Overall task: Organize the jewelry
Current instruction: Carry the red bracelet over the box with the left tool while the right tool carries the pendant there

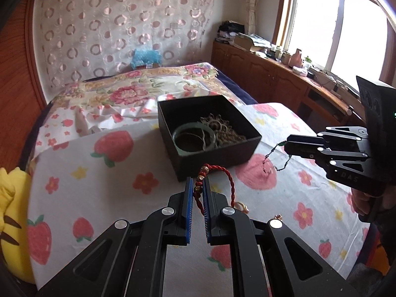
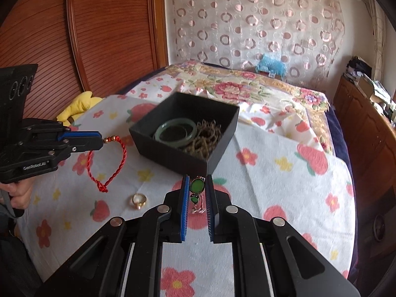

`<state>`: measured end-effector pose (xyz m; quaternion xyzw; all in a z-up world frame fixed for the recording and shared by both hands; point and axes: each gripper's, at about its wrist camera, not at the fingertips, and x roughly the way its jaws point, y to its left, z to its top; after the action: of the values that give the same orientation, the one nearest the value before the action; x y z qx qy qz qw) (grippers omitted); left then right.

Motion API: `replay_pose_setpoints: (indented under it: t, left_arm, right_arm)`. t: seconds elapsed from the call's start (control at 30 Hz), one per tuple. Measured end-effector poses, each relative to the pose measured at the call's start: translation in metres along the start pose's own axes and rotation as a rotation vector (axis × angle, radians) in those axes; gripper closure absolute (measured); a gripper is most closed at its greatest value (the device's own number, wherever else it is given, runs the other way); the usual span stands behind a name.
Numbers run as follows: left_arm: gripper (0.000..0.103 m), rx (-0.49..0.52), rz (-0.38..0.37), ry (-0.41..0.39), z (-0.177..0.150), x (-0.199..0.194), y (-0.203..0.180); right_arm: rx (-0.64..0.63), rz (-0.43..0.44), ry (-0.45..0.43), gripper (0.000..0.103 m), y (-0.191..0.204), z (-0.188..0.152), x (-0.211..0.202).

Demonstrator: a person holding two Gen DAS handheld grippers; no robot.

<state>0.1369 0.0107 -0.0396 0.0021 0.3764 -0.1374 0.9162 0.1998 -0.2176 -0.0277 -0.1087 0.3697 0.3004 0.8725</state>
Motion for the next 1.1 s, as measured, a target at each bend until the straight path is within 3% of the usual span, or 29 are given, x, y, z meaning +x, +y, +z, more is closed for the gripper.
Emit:
replay_pose_setpoints:
  t: [0.73, 1.1]
  left_arm:
    - [0.096, -0.004, 0.034, -0.097, 0.041, -0.008, 0.013]
    - [0.096, -0.008, 0.037, -0.118, 0.058, 0.002, 0.017]
  right_arm:
    - [-0.097, 0.020, -0.183, 0.089, 0.004, 0.092, -0.029]
    - [-0.058, 0.065, -0.108, 0.089, 0.004, 0.090, 0.012]
